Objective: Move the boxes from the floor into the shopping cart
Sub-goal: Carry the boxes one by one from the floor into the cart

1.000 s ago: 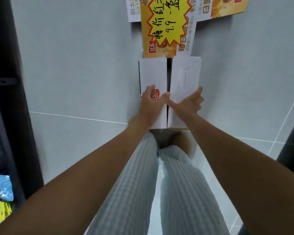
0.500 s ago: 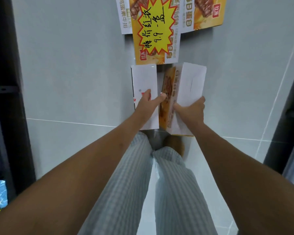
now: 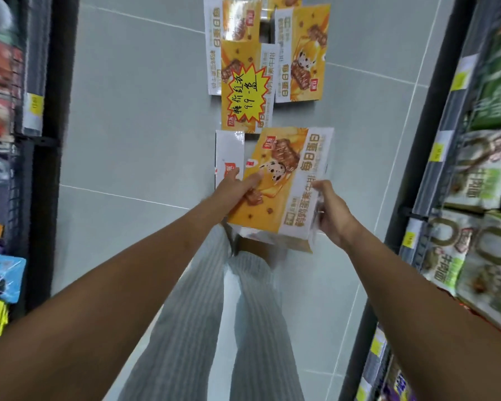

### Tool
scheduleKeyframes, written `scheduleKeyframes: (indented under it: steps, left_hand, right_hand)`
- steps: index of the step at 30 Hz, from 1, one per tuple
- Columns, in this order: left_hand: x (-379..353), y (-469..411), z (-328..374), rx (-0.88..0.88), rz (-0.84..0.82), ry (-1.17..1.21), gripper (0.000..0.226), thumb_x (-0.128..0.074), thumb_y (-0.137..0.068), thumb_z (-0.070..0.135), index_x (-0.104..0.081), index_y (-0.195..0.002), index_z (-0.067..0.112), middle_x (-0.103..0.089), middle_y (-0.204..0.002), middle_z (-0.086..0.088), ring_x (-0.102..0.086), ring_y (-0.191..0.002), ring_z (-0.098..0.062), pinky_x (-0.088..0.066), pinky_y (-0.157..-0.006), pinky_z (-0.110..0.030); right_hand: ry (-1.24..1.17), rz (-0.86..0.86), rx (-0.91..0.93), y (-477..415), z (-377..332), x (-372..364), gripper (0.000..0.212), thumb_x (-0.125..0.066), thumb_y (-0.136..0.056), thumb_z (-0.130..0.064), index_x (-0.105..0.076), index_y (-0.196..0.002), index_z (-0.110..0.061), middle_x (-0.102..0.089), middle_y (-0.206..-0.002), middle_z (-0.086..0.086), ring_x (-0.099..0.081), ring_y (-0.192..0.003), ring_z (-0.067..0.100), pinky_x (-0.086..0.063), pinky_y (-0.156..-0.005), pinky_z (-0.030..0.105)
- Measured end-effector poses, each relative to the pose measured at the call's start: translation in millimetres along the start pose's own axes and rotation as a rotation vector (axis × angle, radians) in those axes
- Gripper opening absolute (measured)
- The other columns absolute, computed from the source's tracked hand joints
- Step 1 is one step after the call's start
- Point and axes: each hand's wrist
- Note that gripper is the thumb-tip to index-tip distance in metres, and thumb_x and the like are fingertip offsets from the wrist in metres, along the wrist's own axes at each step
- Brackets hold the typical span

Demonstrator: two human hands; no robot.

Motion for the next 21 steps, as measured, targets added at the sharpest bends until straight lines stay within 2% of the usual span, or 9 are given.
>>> scheduleKeyframes:
  steps: [1,3,5,8,10,12,14,16,21]
  left_hand:
    - [3,8,0,0.009,-0.051,0.04,0.094,-0.065,-0.066,0.073,-0.042,-0.141,0.021,-0.058,-0.133,-0.008,-0.062,-0.112,-0.03,-0.05,-0.095,-0.046]
    - [7,45,3,0.012,-0.167,0.114,0.054,-0.052,-0.088,0.056,-0.055,-0.129,0.02,-0.07,-0.113,-0.006,-0.07,-0.096,-0.025,-0.058,-0.081,-0.036]
    - [11,68,-2,0.016,-0.217,0.166,0.045,-0.044,-0.093,0.052,-0.058,-0.125,0.023,-0.073,-0.107,-0.003,-0.072,-0.091,-0.02,-0.06,-0.074,-0.032]
    - [16,114,-6,-0.019,-0.185,0.223,0.046,-0.043,-0.092,0.055,-0.061,-0.121,0.023,-0.073,-0.105,-0.004,-0.072,-0.09,-0.02,-0.06,-0.074,-0.03]
    - [19,136,-11,-0.047,-0.115,0.242,0.048,-0.044,-0.092,0.056,-0.061,-0.121,0.022,-0.071,-0.112,-0.006,-0.07,-0.097,-0.024,-0.058,-0.082,-0.032]
    - [25,164,-25,-0.092,-0.05,0.266,0.046,-0.045,-0.091,0.058,-0.064,-0.115,0.024,-0.07,-0.115,-0.007,-0.068,-0.103,-0.027,-0.054,-0.092,-0.04]
    - [31,189,-38,-0.108,0.02,0.291,0.058,-0.052,-0.081,0.068,-0.064,-0.116,0.023,-0.071,-0.114,-0.006,-0.066,-0.107,-0.027,-0.046,-0.102,-0.047]
    - [44,216,-67,-0.122,0.079,0.338,0.076,-0.056,-0.065,0.077,-0.064,-0.119,0.025,-0.071,-0.113,-0.004,-0.066,-0.109,-0.027,-0.041,-0.105,-0.049]
    - [59,277,-136,-0.166,0.163,0.48,0.076,-0.05,-0.065,0.079,-0.063,-0.12,0.029,-0.072,-0.112,-0.002,-0.066,-0.107,-0.025,-0.043,-0.103,-0.049]
  right_hand:
    - [-0.024,-0.06,-0.007,9,-4,2,0.036,-0.052,-0.084,-0.046,-0.061,-0.105,-0.018,-0.071,-0.1,0.006,-0.066,-0.094,0.023,-0.048,-0.1,0.048]
    - [-0.028,-0.168,-0.021,38,-18,2,0.054,-0.057,-0.068,-0.054,-0.059,-0.106,-0.017,-0.064,-0.108,0.013,-0.059,-0.1,0.03,-0.04,-0.107,0.054]
    - [-0.019,-0.234,-0.017,63,-31,-1,0.065,-0.059,-0.059,-0.057,-0.058,-0.11,-0.016,-0.059,-0.116,0.018,-0.055,-0.106,0.032,-0.036,-0.11,0.055]
    - [0.05,-0.294,-0.005,98,-43,-10,0.059,-0.051,-0.079,-0.055,-0.055,-0.121,-0.014,-0.059,-0.124,0.02,-0.057,-0.111,0.032,-0.038,-0.11,0.052]
    - [0.081,-0.324,-0.001,115,-47,-18,0.054,-0.037,-0.095,-0.05,-0.053,-0.131,-0.014,-0.06,-0.13,0.018,-0.058,-0.116,0.032,-0.041,-0.108,0.05]
    - [0.13,-0.369,0.005,137,-47,-31,0.055,-0.033,-0.098,-0.052,-0.051,-0.136,-0.017,-0.061,-0.132,0.014,-0.061,-0.117,0.03,-0.046,-0.102,0.047]
    - [0.202,-0.443,0.005,156,-46,-44,0.053,-0.033,-0.097,-0.058,-0.057,-0.129,-0.024,-0.067,-0.125,0.008,-0.066,-0.11,0.026,-0.052,-0.095,0.046]
    - [0.363,-0.49,-0.008,182,-37,-66,0.047,-0.038,-0.095,-0.059,-0.063,-0.119,-0.027,-0.071,-0.118,0.005,-0.068,-0.106,0.024,-0.051,-0.095,0.048]
    - [0.622,-0.508,0.054,217,-1,-115,0.056,-0.067,-0.071,-0.066,-0.07,-0.113,-0.029,-0.071,-0.117,0.004,-0.065,-0.114,0.028,-0.041,-0.108,0.052]
Point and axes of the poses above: each hand's wrist, its own y-axis away from the middle knuckle, its own x-axis out of the back of the hand, z = x × y
